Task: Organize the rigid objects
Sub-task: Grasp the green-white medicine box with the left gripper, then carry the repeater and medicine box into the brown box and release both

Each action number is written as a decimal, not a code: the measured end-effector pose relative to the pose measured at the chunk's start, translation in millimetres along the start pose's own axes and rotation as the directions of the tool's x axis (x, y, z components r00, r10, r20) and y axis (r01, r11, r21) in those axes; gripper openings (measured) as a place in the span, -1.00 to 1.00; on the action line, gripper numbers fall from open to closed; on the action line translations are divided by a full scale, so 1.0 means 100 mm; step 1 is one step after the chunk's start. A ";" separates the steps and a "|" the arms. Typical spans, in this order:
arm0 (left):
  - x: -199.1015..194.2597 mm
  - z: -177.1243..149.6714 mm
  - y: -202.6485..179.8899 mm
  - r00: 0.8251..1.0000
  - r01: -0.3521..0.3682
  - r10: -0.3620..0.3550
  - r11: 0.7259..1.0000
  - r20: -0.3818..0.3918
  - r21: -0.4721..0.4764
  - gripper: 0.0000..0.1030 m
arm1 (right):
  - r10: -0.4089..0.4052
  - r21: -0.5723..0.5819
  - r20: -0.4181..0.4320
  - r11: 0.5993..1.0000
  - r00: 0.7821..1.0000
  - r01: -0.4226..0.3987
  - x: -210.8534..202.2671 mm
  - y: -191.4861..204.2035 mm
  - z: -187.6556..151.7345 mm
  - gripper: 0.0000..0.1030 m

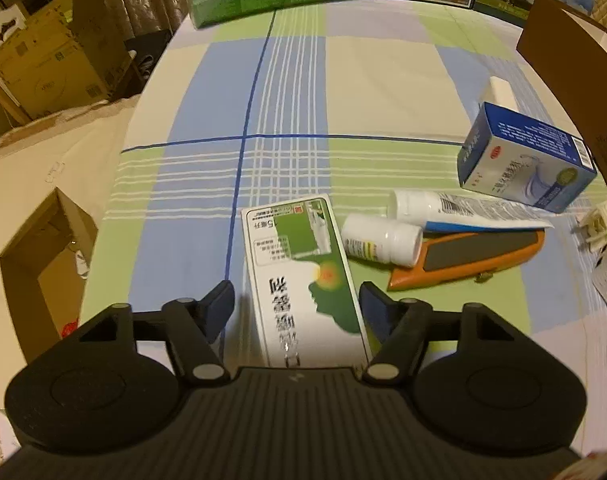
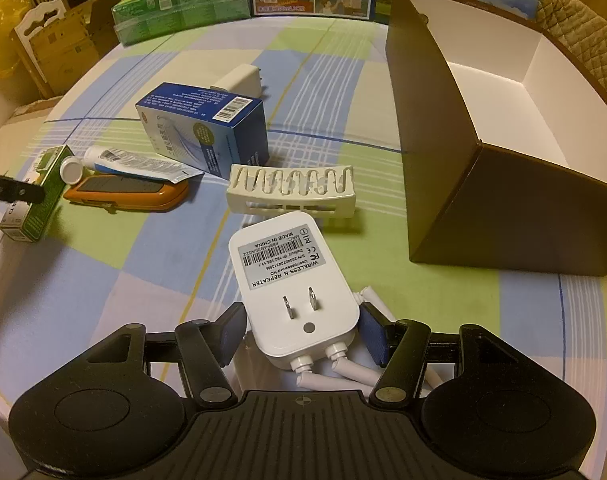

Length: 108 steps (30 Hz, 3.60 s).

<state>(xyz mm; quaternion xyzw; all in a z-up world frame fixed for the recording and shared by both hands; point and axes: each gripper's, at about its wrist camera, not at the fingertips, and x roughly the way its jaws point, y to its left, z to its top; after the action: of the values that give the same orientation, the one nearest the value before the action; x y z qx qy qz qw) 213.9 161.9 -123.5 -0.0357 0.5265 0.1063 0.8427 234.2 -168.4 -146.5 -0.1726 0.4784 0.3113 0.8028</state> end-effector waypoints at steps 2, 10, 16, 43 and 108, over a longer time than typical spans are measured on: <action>0.02 -0.01 0.02 1.000 0.019 -0.019 1.000 -0.007 -0.009 0.04 | -0.002 0.000 0.003 1.000 1.000 0.002 0.00 0.01 -0.01 0.12; -0.10 -0.24 0.15 1.000 -0.009 0.008 1.000 -0.017 -0.028 0.01 | 0.003 -0.023 0.021 1.000 1.000 -0.003 -0.02 0.03 -0.02 0.12; -0.19 -0.42 0.18 0.999 -0.008 0.007 1.000 -0.034 -0.012 0.01 | -0.016 -0.104 0.037 0.994 0.999 0.020 -0.02 0.12 0.00 0.12; -0.73 -0.42 -0.23 0.993 0.093 -0.097 0.994 0.066 0.064 0.00 | -0.028 -0.040 0.090 0.999 0.996 0.031 -0.51 0.05 0.01 0.09; 0.20 1.77 -4.20 0.980 0.177 -0.191 0.962 0.050 0.208 0.00 | -0.054 0.183 0.117 0.983 0.992 0.032 0.01 -2.83 1.68 0.10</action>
<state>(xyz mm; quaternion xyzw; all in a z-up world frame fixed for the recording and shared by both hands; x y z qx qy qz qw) 469.8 -214.4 -85.0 0.0050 0.4992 -0.0253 0.8661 534.2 -282.6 -72.2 -0.0901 0.4513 0.2589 0.8493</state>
